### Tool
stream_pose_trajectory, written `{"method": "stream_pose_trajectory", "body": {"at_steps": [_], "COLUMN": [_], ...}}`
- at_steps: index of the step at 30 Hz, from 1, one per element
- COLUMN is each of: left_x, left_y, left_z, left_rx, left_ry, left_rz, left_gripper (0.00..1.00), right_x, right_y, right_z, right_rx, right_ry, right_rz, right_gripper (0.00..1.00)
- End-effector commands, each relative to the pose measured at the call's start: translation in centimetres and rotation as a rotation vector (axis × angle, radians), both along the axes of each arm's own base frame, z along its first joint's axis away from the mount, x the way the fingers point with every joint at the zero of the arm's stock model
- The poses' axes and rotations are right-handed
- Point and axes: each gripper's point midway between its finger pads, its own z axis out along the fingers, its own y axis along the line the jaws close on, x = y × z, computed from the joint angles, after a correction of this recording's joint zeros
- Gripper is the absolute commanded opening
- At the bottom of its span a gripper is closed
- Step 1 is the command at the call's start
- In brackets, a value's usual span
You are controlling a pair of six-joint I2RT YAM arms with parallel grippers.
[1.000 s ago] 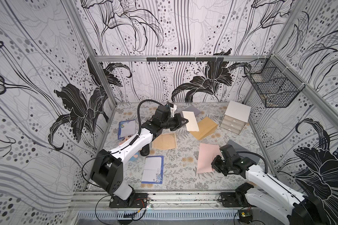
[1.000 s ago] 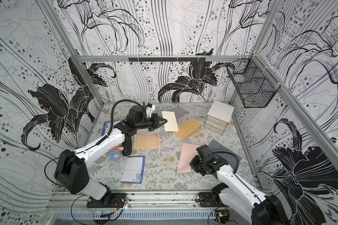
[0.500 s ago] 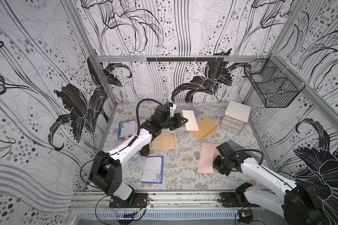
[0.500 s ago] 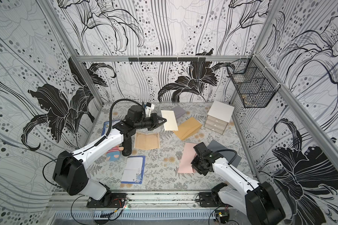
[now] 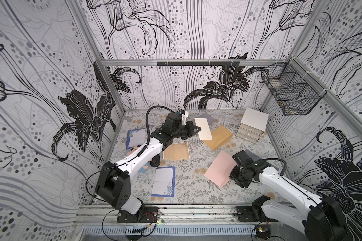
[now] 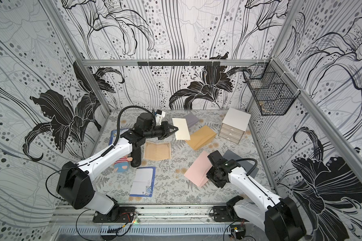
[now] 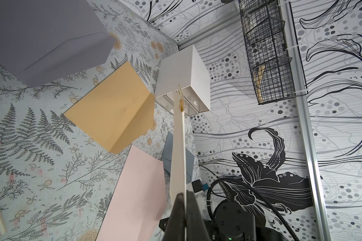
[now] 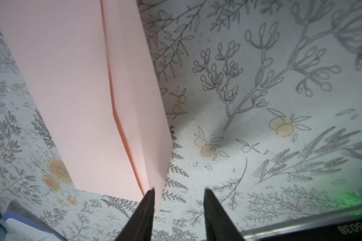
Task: Take the letter paper out of the envelope
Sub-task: Place the envelope at the center of the board, then unfold the letter paper.
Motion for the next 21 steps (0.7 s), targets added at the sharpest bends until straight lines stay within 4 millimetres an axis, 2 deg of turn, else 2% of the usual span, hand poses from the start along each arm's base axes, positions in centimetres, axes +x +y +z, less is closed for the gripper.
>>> {"method": "stream_pose_trajectory", "body": {"at_steps": [1, 4, 6, 9, 12, 14, 17, 21], "left_x": [0.4, 0.5, 0.9, 1.8, 3.0, 3.7, 4.7, 5.6], "left_y": [-0.3, -0.4, -0.2, 0.0, -0.2, -0.5, -0.9, -1.4], "left_z": [-0.3, -0.2, 0.3, 1.4, 3.2, 4.1, 5.1, 6.3], "left_rx": [0.001, -0.008, -0.021, -0.057, -0.109, -0.137, -0.172, -0.208], "left_ry": [-0.023, -0.016, -0.011, -0.008, -0.007, 0.005, 0.028, 0.038], "left_rz": [-0.008, -0.011, -0.009, -0.021, -0.048, -0.061, -0.074, -0.08], "left_gripper": [0.0, 0.0, 0.0, 0.0, 0.0, 0.0, 0.0, 0.0], "right_x": [0.1, 2.1, 4.3, 8.5, 12.5, 14.8, 17.8, 21.1], "right_y": [-0.5, -0.2, 0.6, 2.3, 4.4, 5.5, 6.3, 6.4], "right_z": [1.7, 4.4, 7.3, 13.3, 19.6, 22.8, 25.3, 26.3], "right_rx": [-0.021, -0.025, -0.024, -0.002, 0.045, 0.129, 0.272, 0.444], "right_ry": [-0.023, -0.124, -0.221, -0.403, -0.587, -0.654, -0.675, -0.686], "right_rz": [-0.009, 0.035, 0.09, 0.184, 0.265, 0.294, 0.282, 0.234], "right_gripper": [0.42, 0.42, 0.44, 0.5, 0.61, 0.64, 0.65, 0.66]}}
